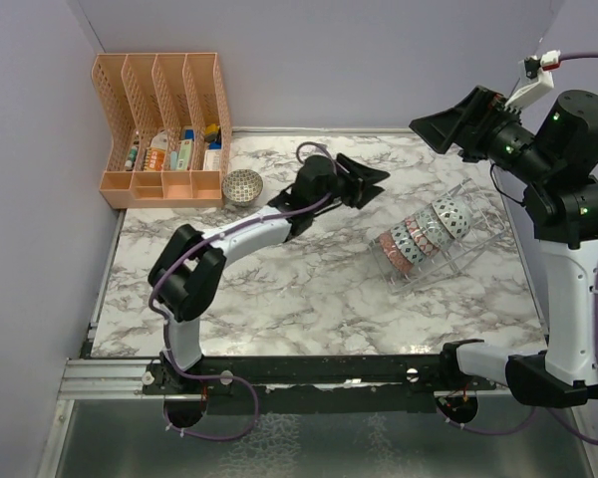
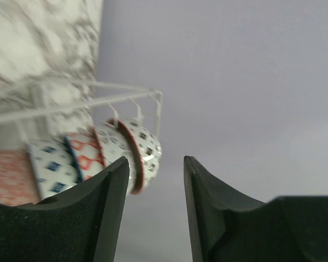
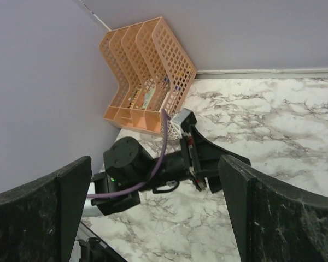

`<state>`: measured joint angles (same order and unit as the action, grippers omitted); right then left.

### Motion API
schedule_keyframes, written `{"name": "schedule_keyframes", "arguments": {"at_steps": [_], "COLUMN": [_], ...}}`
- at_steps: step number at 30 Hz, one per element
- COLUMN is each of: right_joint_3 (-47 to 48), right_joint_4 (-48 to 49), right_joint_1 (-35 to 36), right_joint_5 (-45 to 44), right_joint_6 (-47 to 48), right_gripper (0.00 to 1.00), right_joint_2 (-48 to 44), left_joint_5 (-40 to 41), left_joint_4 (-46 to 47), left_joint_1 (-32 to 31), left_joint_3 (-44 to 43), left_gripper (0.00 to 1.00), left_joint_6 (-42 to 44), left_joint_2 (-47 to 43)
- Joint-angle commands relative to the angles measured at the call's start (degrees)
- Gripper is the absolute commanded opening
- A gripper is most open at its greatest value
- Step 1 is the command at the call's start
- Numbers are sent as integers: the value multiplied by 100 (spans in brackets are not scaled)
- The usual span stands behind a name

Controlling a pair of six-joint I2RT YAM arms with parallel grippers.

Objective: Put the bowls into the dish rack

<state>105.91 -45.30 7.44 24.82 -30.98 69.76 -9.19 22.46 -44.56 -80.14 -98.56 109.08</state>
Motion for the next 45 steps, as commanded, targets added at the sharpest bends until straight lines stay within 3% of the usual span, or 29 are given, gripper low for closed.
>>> {"name": "schedule_keyframes", "arguments": {"at_steps": [1,3,6,13,17,20,24,35,39,45], "right_joint_3": [187,170,124,-253,-447,-505,-600,-673,-647,-535], "right_joint_4": [372,427,435,605,722,731,758,738,693,587], "right_joint_1": [29,29,30,29,29,28,29,29,29,29], "right_joint_5": [328,415,480,645,734,719,729,691,633,523], "right_joint_6": [66,49,44,-5,-70,-58,-74,-50,-23,28], "right_gripper": [99,99,99,99,99,99,99,99,99,100], "right_joint_2": [-15,2,57,150,202,251,283,499,554,594], "left_joint_5": [-176,-143,26,1431,1898,2029,2226,1545,1297,1148], "left_joint_4": [-1083,-1427,-2326,-4177,-4272,-4557,-4643,-4269,-4295,-4255], "left_joint_1": [619,935,1402,1845,1876,1899,1982,2478,2568,2599], "left_joint_3": [538,732,543,-978,-1339,-1547,-1320,-971,-1017,-957], "left_gripper": [50,64,74,73,73,72,71,69,57,51], "left_joint_6": [1860,2476,3701,7320,9395,10205,10608,10447,10337,10261], "left_joint_2": [-759,-1018,-1151,-775,-349,43,263,607,810,963]}}
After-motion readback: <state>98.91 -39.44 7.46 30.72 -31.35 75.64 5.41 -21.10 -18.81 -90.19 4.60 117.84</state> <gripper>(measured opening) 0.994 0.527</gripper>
